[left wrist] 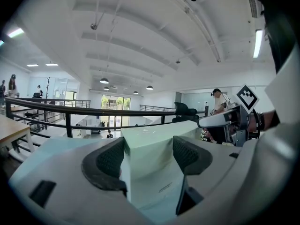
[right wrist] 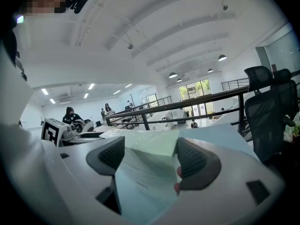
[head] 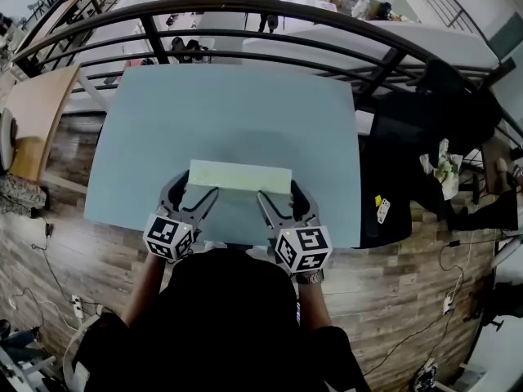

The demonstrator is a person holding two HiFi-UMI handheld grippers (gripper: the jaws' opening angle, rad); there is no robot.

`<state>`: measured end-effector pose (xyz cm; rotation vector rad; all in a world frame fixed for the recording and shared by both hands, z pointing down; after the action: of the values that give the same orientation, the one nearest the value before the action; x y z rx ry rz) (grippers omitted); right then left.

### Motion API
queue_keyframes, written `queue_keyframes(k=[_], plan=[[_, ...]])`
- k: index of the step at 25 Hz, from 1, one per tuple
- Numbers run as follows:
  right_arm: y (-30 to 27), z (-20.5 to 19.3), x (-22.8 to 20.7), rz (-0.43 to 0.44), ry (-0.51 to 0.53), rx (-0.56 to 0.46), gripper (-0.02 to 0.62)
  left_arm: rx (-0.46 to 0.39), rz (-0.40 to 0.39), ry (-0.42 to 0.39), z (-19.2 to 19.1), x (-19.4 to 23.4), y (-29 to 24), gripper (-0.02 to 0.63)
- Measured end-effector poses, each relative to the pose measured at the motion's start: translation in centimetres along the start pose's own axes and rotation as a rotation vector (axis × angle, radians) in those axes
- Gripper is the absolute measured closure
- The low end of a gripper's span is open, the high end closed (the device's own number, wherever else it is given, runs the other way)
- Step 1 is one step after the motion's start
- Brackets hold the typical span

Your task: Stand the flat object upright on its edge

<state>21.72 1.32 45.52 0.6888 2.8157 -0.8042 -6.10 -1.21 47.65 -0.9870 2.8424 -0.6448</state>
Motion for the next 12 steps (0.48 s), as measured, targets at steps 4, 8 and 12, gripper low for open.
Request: queue_keyframes(k=[4,8,12], plan=[[-0.15,0.02,-0.02,-0.003,-0.003,0.001,0.259,0.009,-0.002,-0.005,0.07,0.18,-0.07,0.278],[-0.43,0.2,-0.23,-0.011,-0.011,0.0,0.259,0.004,0.0,0.009,0.06,0.09,-0.14,0.278],[-0.5,0.34,-0.33,-0.013,-0.014,-0.004,0.259,0.006,-0.001,0.0,0.01,0.04,-0.12,0.278]])
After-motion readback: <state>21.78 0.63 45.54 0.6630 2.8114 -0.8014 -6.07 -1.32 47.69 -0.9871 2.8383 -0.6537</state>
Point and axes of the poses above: the fingertips, and each gripper's own axes: y backward along the fingers, x to its left, z out of its top, the point moved 10 cm from there along y, backward along the fingers, and after that the axes turned 11 degrees about x, right-handed, at the moved point
